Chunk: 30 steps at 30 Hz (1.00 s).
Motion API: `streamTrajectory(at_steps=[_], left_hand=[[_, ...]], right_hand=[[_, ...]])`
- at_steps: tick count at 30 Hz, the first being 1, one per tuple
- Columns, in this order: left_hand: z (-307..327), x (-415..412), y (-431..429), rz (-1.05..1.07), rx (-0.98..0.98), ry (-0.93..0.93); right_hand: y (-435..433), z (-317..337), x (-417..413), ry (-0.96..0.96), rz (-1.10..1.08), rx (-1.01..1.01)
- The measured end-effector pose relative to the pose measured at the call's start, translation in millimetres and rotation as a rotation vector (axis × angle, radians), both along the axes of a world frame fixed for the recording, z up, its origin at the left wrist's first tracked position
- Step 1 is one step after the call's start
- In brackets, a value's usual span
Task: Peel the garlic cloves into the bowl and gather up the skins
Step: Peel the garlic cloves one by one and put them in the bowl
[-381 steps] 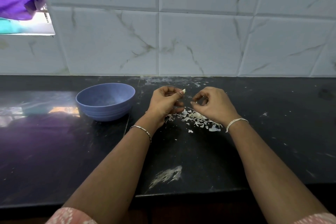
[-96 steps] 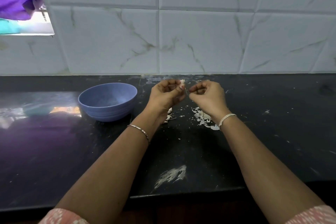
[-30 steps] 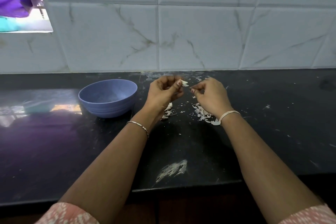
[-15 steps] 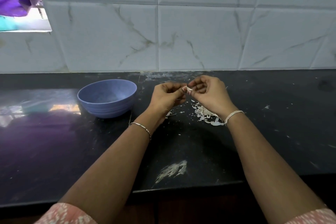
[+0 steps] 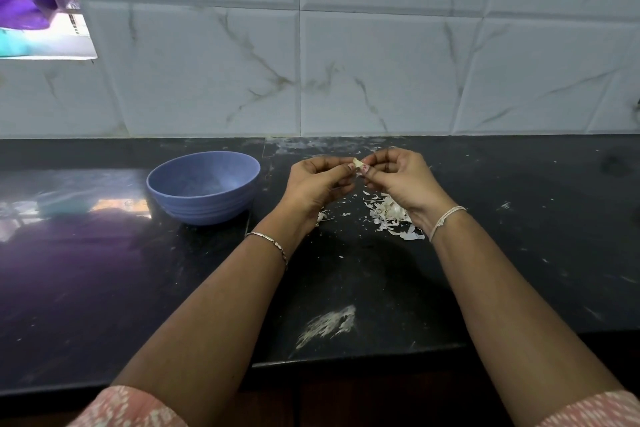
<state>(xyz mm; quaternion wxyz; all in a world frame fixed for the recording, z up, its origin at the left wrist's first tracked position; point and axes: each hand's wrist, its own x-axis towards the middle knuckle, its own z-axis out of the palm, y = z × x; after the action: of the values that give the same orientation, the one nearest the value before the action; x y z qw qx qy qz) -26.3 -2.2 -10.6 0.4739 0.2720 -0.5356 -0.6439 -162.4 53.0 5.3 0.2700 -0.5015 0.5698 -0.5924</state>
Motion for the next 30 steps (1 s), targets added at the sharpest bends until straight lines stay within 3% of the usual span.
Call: streamTrajectory(at_steps=[5,9,15,21,27,30], left_hand=[[0,0,-1,0.011,0.064,0.014],[-1,1,-3,0.007,0.085,-0.004],[-3,-4,-4,0.025,-0.050,-0.176],[-10,-6,-9,0.146,-0.263,-0.344],[0,-6,-2,0.036,-0.144,-0.084],[1,-6,-1,0.006,-0.170,-0.074]], right_hand=[[2,1,4,-0.047,0.012,-0.025],[5,6,4,-0.240,0.035,-0.076],[7,11,1,-0.495,0.084,-0.040],[8,10,-3,-0.512,0.097,0.051],[6,7,-5,-0.483,0.067,0.119],[5,6,-3,-0.444,0.064,0.123]])
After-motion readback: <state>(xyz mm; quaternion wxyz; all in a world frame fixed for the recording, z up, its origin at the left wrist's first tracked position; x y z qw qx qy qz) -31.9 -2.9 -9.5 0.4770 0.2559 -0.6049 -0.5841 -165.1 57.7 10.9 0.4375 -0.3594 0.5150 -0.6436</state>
